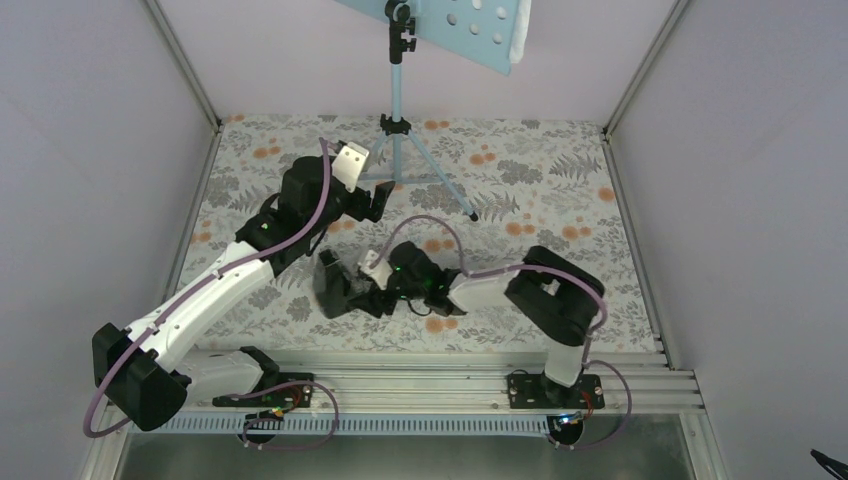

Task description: Pack up the instrument practice props

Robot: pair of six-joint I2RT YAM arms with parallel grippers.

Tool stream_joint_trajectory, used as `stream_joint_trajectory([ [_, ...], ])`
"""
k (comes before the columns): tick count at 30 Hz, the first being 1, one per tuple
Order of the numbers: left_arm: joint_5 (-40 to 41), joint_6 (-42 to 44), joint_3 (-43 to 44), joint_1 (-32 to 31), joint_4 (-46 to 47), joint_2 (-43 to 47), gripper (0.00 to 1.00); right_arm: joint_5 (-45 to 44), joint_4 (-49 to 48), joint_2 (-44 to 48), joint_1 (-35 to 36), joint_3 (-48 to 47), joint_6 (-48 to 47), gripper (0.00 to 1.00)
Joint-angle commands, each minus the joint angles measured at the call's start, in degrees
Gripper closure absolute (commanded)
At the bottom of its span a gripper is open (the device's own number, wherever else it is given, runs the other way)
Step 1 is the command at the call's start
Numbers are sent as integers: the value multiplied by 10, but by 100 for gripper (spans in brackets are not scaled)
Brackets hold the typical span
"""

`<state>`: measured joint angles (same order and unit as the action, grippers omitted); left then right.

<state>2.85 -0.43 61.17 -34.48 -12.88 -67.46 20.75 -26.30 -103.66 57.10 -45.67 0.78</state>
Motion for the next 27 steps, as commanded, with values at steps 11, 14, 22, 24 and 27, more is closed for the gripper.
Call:
stream_joint_trajectory([
  [11, 24, 4, -9, 3, 13, 25, 0, -287, 144, -314, 99, -425, 133, 31],
  [14, 25, 4, -11, 3, 14, 28, 0, -319, 233, -374, 98, -553, 130, 31],
  [22, 42, 1, -14, 3, 12, 32, 0, -249, 142, -300, 98, -485, 63, 14],
  [24, 50, -1, -14, 5, 13, 37, 0, -236, 108, -243, 98, -416, 56, 10],
  [27, 53, -12, -17, 26, 16, 52, 0, -226, 51, -128, 96, -264, 41, 2],
])
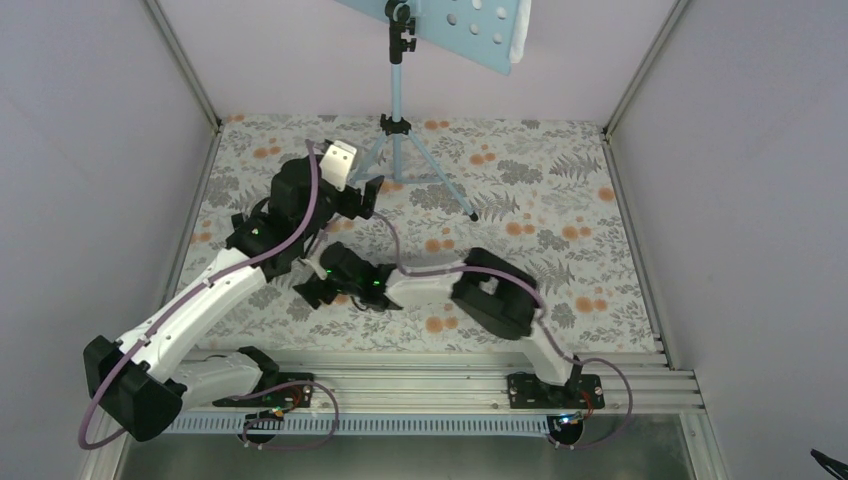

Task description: Pack up the instrument practice props

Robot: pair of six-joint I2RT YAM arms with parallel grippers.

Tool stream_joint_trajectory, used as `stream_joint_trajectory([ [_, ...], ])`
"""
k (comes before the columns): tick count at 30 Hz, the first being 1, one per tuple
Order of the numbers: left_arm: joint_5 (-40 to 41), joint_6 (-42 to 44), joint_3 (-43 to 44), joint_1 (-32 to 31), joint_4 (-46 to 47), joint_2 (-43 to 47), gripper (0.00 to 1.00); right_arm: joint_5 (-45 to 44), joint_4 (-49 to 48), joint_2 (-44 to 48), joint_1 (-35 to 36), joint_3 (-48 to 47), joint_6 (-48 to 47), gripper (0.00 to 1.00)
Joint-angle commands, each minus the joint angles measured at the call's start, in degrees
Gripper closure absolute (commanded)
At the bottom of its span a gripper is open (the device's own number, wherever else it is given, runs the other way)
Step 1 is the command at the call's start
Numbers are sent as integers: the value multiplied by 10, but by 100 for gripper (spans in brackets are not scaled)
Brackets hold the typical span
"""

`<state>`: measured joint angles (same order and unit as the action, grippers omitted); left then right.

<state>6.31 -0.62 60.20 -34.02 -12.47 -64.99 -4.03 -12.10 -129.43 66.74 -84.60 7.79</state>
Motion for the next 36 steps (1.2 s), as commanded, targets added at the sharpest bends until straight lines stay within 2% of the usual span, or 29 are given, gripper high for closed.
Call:
stream_joint_trajectory([
  [1, 14, -13, -9, 31, 13, 31, 0, 24, -110, 174, -4, 175, -32, 1],
  [4, -7, -25, -10, 58, 16, 37, 0, 23, -148, 315, -29, 301, -26, 0],
  [7, -14, -29, -7, 72, 16, 39, 0, 28, -143, 417, -87, 380, -18, 0],
  [11, -13, -27, -10, 75, 17, 39, 0, 63, -131, 480, -230, 412, -9, 0],
  [14, -7, -23, -12, 75, 18, 38, 0, 141, -103, 462, -327, 379, -6, 0],
  [18, -10, -20, -13, 75, 18, 34, 0, 181, -50, 380, -407, 291, -20, 0],
  [23, -20, -21, -12, 75, 16, 23, 0, 293, -38, 294, -449, 226, -92, 0],
  [28, -24, -21, -11, 75, 14, 17, 0, 352, -10, 232, -461, 151, -137, 0],
  [31, -25, -20, -8, 75, 12, 11, 0, 396, 10, 197, -463, 100, -149, 10],
  [36, -25, -18, -5, 75, 8, 2, 0, 409, 30, 160, -462, 47, -160, 47],
])
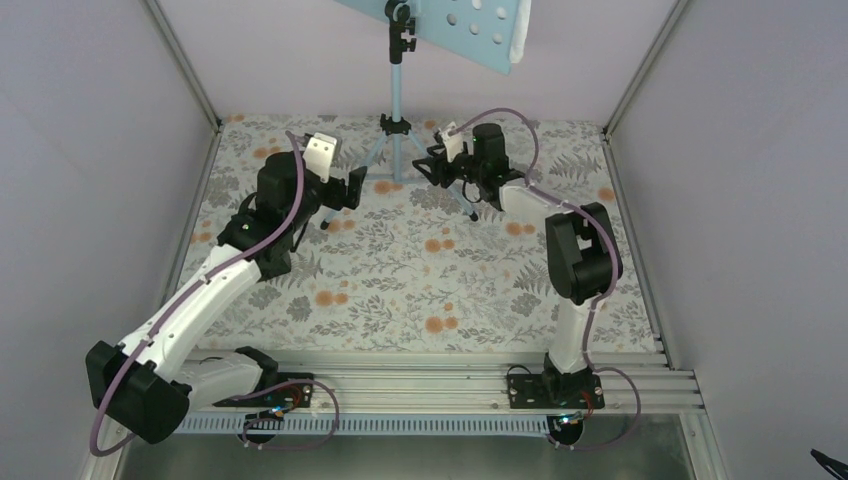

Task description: Pack up the instrument practice props

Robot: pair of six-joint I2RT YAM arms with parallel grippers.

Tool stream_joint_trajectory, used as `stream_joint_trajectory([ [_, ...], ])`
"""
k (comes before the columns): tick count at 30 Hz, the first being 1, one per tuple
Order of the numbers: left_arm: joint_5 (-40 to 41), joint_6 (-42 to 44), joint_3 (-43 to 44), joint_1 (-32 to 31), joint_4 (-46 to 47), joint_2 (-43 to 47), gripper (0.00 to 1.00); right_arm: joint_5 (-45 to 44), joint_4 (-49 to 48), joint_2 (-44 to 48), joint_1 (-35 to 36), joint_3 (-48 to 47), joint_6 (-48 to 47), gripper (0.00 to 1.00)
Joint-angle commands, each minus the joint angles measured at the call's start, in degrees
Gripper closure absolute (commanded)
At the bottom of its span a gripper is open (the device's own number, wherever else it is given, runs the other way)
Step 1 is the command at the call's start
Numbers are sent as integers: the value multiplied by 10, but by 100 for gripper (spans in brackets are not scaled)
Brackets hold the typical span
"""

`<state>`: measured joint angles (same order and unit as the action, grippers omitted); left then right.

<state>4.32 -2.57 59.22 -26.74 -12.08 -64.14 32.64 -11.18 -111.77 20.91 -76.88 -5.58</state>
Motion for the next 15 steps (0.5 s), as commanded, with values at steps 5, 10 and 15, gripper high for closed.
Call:
stream_joint_trajectory([
  [5, -3, 1, 4, 2, 4, -8, 0, 20, -15, 37, -3, 34, -16, 93],
  [10, -4, 0, 5, 2, 4, -12, 0, -100, -54, 140, 3, 143, 3, 96],
  [15, -3, -1, 4, 2, 5, -12, 0, -254, -45, 248, 17, 226, 59, 96],
])
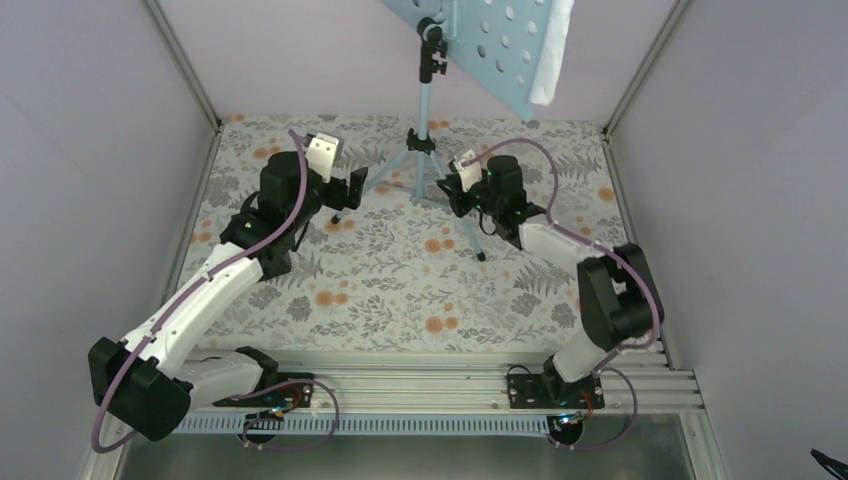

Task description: Pack up the instrument practice props

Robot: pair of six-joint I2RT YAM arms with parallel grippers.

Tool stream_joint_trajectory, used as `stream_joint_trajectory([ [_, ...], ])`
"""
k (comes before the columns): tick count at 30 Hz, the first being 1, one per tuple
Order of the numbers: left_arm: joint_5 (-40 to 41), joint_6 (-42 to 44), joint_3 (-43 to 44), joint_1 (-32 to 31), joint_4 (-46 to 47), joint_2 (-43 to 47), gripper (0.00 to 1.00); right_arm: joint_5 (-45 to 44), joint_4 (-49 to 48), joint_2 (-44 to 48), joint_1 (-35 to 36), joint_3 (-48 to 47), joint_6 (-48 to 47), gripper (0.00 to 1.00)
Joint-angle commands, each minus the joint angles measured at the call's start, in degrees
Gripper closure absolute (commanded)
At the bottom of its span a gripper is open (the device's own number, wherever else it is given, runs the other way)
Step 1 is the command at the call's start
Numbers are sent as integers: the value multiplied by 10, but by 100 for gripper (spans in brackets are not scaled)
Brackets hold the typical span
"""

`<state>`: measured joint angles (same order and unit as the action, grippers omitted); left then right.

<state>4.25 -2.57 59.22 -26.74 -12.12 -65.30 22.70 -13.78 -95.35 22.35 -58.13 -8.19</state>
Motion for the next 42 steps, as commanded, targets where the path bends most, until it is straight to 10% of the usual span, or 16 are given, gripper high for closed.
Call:
stream_joint_trajectory([
  [1, -2, -1, 4, 2, 5, 0, 0, -176, -17, 100, 6, 53, 107, 96],
  [13, -4, -3, 2, 2, 6, -2, 0, -361, 21, 136, 148, 115, 322, 96],
  [25, 0, -2, 1, 2, 6, 6, 0, -314, 22, 250, 151, 156, 275, 18],
  [32, -3, -2, 0, 2, 6, 6, 0, -51, -65, 341, 3, 228, 172, 0],
  [42, -15, 4, -2, 1, 10, 10, 0, 372, -164, 152, -129, 29, 186, 5],
])
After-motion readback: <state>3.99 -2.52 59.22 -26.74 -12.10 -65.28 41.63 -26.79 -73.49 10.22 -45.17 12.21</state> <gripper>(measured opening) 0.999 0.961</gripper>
